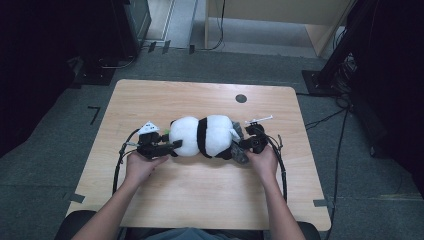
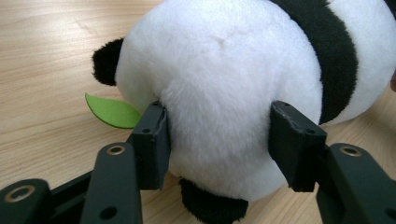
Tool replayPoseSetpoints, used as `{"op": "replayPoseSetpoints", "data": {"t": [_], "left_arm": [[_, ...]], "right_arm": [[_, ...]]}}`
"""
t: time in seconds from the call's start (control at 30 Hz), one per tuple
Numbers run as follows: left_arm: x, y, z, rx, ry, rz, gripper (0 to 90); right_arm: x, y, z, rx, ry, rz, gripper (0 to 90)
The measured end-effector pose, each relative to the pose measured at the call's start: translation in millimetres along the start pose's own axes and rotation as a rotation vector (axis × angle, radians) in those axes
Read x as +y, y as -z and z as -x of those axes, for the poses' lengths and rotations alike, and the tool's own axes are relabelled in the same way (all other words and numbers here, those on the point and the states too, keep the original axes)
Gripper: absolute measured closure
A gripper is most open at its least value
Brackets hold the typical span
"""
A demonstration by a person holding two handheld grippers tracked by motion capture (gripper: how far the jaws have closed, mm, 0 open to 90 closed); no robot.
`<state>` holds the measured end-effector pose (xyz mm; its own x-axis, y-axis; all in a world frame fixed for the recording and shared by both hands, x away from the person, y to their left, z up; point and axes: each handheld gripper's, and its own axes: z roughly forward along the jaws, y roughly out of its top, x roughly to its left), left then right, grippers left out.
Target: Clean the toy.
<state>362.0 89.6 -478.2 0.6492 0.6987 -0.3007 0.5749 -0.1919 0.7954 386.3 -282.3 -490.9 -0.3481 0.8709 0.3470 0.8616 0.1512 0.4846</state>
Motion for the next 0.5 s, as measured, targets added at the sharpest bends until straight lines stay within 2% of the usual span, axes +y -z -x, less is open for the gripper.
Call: {"op": "replayPoseSetpoints", "data": {"t": [0.13, 0.2, 0.33, 0.5], "left_arm": [[0.3, 0.5, -0.1, -0.005, -0.011, -0.006, 39.9], [0.2, 0.7, -0.5, -0.009, -0.011, -0.006, 39.3], [0.1, 0.8, -0.7, -0.014, -0.012, -0.002, 38.6], [0.0, 1.0, -1.2, -0.018, -0.019, -0.003, 38.1]], "right_arm": [[1.4, 16.4, 0.4, -0.016, 0.008, 0.028, 77.0], [2.0, 26.2, 1.1, -0.02, 0.003, 0.059, 77.1], [2.5, 48.5, -0.9, -0.02, 0.012, 0.154, 77.4], [12.0, 74.9, -9.9, -0.012, 0.043, 0.205, 77.4]]}}
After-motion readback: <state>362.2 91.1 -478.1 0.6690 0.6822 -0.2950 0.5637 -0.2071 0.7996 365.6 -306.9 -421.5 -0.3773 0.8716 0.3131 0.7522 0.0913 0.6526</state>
